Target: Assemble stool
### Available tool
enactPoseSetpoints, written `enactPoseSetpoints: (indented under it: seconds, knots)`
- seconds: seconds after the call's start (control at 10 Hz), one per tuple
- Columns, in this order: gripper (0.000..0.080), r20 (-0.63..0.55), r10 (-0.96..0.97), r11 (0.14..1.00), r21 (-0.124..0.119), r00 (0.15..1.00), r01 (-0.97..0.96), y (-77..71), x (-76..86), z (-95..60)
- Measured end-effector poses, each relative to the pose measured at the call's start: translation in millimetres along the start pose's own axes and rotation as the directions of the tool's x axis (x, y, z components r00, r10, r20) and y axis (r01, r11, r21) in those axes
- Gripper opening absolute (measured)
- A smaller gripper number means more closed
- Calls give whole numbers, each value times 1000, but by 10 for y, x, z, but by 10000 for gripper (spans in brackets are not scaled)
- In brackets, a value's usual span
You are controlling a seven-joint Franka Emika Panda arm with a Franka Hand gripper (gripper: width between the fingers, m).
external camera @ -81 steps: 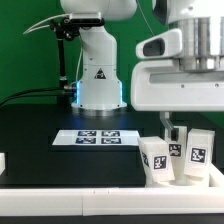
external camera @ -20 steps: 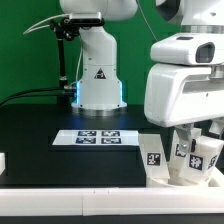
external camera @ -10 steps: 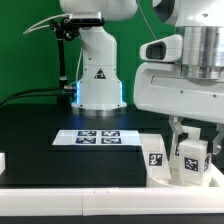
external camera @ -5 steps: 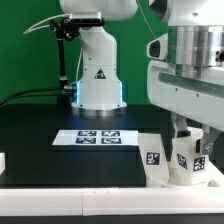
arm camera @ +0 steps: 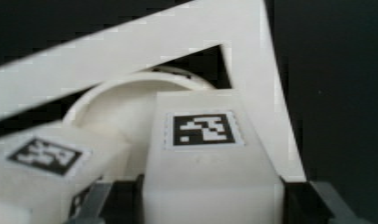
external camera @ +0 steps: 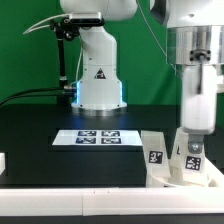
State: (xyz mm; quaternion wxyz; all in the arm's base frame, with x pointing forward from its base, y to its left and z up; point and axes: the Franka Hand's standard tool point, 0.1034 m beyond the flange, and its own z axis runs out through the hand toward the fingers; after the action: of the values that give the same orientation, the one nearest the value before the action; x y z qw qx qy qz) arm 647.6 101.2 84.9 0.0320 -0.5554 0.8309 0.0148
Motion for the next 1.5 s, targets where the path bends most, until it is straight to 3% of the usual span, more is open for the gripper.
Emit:
enactPoseSetpoints:
  seconds: [0.2, 0.6, 0.7, 0.8, 0.9, 1.2, 1.3, 1.4, 1.5]
  knots:
    - [337, 28, 76, 997, -7, 997, -76, -19, 21, -9]
    - [337, 20, 5, 1000, -14, 1000, -4, 5, -6, 7]
    - [515, 19, -24, 1000, -14, 1000, 24, 25, -21, 19]
    - [607, 24, -84, 996, -31, 996, 85, 294, -205, 153]
    - [607, 44, -222, 974, -35, 974, 223, 408, -303, 181]
    - [648, 74, -651, 757, 4, 755, 653, 282, -286, -89]
    - [649, 72, -739, 672, 21, 670, 740, 247, -278, -127]
    - [649, 70, -745, 666, 20, 664, 745, 250, -273, -108]
    - [649, 66, -802, 596, 24, 594, 802, 248, -263, -101]
